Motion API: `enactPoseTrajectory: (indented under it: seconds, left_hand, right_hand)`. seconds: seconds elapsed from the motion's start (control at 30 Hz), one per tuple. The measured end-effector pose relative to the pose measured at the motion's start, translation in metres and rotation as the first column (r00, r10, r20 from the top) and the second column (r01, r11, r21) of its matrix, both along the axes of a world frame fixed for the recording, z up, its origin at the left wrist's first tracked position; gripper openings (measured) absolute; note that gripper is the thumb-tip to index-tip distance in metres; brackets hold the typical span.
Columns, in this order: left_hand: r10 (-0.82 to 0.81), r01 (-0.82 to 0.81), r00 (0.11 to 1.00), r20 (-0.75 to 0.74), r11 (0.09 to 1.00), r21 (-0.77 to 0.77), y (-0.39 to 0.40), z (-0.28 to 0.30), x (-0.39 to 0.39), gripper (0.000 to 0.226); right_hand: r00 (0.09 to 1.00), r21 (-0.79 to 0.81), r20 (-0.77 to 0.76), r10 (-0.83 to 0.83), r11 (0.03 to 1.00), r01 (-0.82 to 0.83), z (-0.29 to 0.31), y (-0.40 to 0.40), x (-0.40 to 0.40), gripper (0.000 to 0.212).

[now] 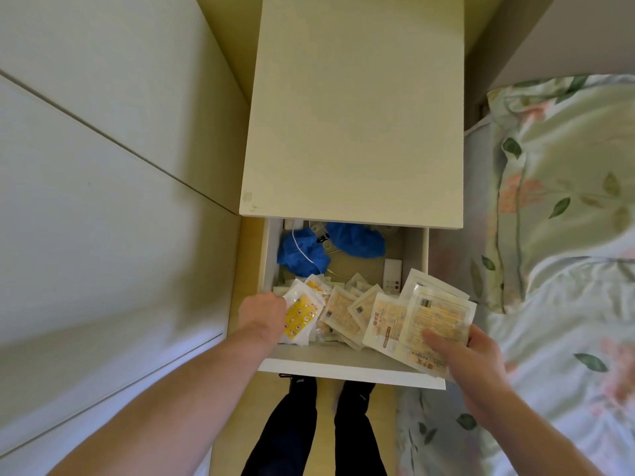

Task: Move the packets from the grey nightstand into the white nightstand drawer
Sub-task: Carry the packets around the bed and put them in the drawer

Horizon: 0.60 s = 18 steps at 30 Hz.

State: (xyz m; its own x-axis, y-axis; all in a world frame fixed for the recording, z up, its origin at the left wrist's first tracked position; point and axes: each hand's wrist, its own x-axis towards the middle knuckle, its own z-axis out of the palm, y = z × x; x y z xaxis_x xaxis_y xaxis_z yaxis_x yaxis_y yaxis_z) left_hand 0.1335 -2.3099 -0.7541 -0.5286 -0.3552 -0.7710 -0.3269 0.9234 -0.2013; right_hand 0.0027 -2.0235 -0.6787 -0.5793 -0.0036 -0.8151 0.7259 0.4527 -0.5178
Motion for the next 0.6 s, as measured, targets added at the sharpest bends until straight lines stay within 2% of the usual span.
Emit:
enactPoseTrajectory:
  seconds: [0.07, 0.13, 0.23, 0.33, 0.4, 0.5, 0.6]
  left_hand:
    - [0.008, -0.008, 1.0, -0.024, 1.0, 0.02, 0.002, 0.001, -0.003, 0.016]
    - [-0.013, 0.02, 0.992, -0.125, 0.998, 0.055, 0.008, 0.003, -0.006, 0.016]
    - [-0.095, 0.148, 0.961, -0.259, 0.97, 0.193, 0.021, 0.003, -0.008, 0.039]
    - [-0.15, 0.197, 0.973, -0.173, 0.933, 0.3, 0.029, -0.003, -0.003, 0.059]
    - [-0.091, 0.124, 0.989, -0.119, 0.945, 0.302, 0.033, -0.011, 0.001, 0.063]
    - [0.055, -0.009, 0.988, -0.141, 0.95, 0.311, 0.04, -0.02, 0.004, 0.064]
    - [0.31, -0.24, 0.926, -0.213, 0.923, 0.299, 0.045, -0.032, 0.0, 0.071]
  right_hand:
    - [1.0, 0.002, 0.004, 0.005, 1.0, -0.005, -0.001, -0.001, 0.001, 0.026]
    - [1.0, 0.001, 0.002, 0.003, 1.0, -0.003, 0.0, -0.002, 0.001, 0.026]
    - [1.0, 0.0, -0.003, -0.003, 1.0, 0.003, 0.001, -0.003, 0.002, 0.024]
    - [1.0, 0.013, 0.001, -0.005, 1.0, 0.005, 0.0, -0.002, 0.003, 0.024]
    - [1.0, 0.013, 0.007, -0.01, 1.0, 0.009, -0.001, 0.0, 0.004, 0.024]
    - [1.0, 0.01, 0.02, -0.008, 1.0, 0.007, -0.003, 0.005, 0.007, 0.026]
    - [0.999, -0.01, 0.04, -0.013, 1.0, 0.014, -0.008, 0.007, 0.01, 0.026]
